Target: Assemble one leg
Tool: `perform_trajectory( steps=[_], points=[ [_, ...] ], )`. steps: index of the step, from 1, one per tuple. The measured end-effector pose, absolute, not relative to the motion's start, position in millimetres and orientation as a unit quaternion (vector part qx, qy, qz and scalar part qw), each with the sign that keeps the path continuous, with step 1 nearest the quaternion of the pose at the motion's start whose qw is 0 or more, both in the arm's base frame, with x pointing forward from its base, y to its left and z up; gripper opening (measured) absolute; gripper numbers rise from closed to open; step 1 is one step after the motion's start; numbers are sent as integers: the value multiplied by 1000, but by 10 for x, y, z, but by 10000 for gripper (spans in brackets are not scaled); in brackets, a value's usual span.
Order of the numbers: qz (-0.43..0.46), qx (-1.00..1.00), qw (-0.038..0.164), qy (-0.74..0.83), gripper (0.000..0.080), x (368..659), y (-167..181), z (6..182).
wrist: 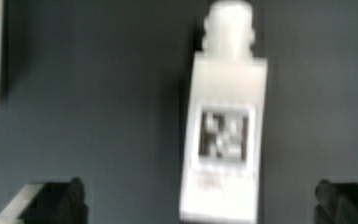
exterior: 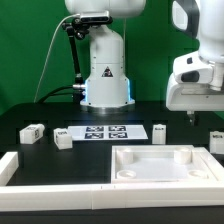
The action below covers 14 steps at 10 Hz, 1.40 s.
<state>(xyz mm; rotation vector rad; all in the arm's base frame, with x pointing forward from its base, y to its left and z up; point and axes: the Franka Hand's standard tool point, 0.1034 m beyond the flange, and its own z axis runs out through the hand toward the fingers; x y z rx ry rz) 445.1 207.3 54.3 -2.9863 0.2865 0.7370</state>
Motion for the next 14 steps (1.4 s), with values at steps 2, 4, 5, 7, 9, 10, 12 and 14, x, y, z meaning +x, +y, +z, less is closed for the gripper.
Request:
perform_trajectory(
  steps=[2,4,5,7,9,10,12,14],
  points=[
    [304,-948,22,90,649,4445,2143,494],
    [363,-927,22,94,649,4435,2111,426],
    [390,-915,25,97,649,4416,2089,377],
    [378,-920,28,101,649,4439,2103,254],
    [363,-925,29,105,649,4408,2139,137],
    [367,-924,25,106,649,4366,2169,98],
    [369,-923,22,105,649,4331,2198,82],
    [369,-923,22,106,499,4333,2192,82]
  ],
)
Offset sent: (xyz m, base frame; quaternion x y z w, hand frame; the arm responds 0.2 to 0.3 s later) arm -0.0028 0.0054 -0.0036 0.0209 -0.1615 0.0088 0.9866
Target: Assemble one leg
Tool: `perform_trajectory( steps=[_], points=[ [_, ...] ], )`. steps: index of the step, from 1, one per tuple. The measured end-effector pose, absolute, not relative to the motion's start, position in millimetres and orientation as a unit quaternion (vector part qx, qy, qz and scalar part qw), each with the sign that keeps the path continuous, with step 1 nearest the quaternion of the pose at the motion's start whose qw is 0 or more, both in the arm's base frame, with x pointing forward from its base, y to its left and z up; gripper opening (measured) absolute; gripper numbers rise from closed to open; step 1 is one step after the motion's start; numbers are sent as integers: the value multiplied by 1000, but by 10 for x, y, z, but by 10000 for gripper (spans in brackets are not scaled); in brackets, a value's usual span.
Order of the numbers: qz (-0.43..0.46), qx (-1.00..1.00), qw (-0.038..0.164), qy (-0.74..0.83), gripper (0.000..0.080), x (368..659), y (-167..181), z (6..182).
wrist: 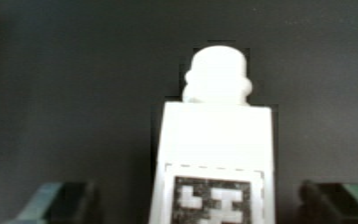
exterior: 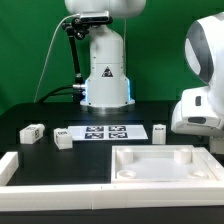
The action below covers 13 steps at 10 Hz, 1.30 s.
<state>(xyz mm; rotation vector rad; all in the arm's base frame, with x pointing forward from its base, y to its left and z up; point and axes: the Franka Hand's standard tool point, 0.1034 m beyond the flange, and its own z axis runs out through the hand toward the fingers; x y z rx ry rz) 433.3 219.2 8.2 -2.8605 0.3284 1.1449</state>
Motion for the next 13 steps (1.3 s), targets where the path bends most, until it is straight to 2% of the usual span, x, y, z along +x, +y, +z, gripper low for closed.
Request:
perform_trajectory(
  steps=[1,2,8,9,12,13],
  points=[
    [369,-923,22,106,359,4333,2191,82],
    [369,-923,22,106,284,4334,2191,83],
    [368,-924,24,98,284,4356,2167,106],
    [365,-928,29,71,284,4432,2063,250],
    [363,-929,46,58,284,4611,1736,867],
    [346,-935,46,61,284,4632,1708,969]
  ],
)
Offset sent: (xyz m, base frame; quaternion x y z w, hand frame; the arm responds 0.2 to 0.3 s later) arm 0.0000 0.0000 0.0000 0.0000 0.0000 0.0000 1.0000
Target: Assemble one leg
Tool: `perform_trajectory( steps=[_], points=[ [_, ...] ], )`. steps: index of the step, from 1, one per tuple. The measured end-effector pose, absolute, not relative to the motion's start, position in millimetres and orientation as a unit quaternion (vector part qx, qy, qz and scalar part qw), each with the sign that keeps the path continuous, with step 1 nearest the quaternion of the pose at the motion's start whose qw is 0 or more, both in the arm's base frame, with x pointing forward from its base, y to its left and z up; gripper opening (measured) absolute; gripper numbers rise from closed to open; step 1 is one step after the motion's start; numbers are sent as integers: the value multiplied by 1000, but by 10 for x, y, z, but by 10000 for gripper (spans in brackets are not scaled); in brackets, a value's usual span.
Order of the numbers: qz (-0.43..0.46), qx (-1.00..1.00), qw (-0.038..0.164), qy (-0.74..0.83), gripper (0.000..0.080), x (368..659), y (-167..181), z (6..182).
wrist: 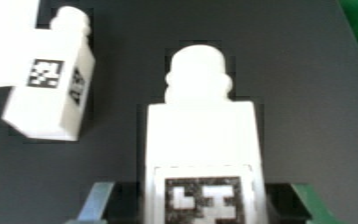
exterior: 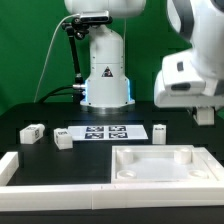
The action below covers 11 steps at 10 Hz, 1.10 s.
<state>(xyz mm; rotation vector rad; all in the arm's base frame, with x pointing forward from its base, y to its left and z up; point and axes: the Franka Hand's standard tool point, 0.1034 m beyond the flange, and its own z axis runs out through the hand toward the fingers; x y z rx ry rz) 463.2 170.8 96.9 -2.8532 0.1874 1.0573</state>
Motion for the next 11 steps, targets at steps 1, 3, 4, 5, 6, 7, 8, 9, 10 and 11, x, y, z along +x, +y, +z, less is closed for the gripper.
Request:
perform_trajectory(
  steps=[1,3,4,5,6,7,8,9,10,11],
  points=[
    [350,-934,46,61,284,4590,1707,954],
    [283,-955,53,66,284,4737,1756,905],
    [243,-966,55,67,284,4714,1766,923],
    [218,-972,57,64,284,4718,1746,893],
    [167,-983,58,53,284,4832,1681,832],
    [130,-989,56,44,284,4883,1602,875],
    [96,-993,57,37,284,4950,1521,945],
    [36,-998,55,25,284,5069,1441,1017],
    [-13,-998,53,15,284,5124,1357,1090],
    [-44,-998,52,8,284,5184,1282,1144]
  ],
)
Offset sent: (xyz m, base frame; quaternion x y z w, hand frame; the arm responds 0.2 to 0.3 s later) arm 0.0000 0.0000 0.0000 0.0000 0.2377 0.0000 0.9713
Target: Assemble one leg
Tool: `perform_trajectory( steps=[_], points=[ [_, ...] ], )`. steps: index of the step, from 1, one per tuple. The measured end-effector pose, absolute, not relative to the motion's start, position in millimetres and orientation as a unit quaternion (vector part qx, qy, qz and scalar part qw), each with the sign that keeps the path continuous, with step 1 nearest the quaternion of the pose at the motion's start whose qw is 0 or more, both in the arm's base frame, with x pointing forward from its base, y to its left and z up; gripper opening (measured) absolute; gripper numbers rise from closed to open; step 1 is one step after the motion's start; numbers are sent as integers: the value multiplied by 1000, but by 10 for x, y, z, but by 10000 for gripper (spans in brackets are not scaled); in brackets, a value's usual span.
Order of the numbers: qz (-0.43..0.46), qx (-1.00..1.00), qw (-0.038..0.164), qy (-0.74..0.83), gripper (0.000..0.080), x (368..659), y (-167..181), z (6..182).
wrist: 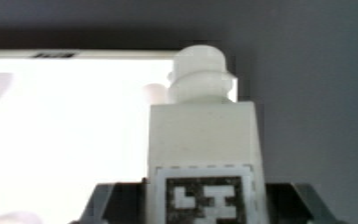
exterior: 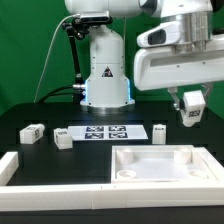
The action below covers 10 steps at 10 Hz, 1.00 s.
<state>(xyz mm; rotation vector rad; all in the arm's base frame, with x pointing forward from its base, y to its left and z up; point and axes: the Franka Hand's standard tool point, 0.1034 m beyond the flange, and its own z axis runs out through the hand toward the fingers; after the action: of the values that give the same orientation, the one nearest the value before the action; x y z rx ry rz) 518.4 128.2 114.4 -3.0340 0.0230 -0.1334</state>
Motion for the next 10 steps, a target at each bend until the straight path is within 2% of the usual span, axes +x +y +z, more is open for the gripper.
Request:
perform_trajectory(
  steps=[1,3,5,6,7,8,10],
  points=[
    [-118,-992,54,-3,284,5355,1182,1231],
    [-207,-977,48,-15,284,5554,981,1258],
    [-310,-949,47,-15,284,5509,992,1218],
    [-261,-964,47,-17,284,5424,1007,1034],
    [-286,-957,46,-36,284,5514,1088,1069],
    [-271,-960,43,-59,284,5589,1162,932],
    [-284,-955,42,-78,284,5807,1246,966]
  ],
)
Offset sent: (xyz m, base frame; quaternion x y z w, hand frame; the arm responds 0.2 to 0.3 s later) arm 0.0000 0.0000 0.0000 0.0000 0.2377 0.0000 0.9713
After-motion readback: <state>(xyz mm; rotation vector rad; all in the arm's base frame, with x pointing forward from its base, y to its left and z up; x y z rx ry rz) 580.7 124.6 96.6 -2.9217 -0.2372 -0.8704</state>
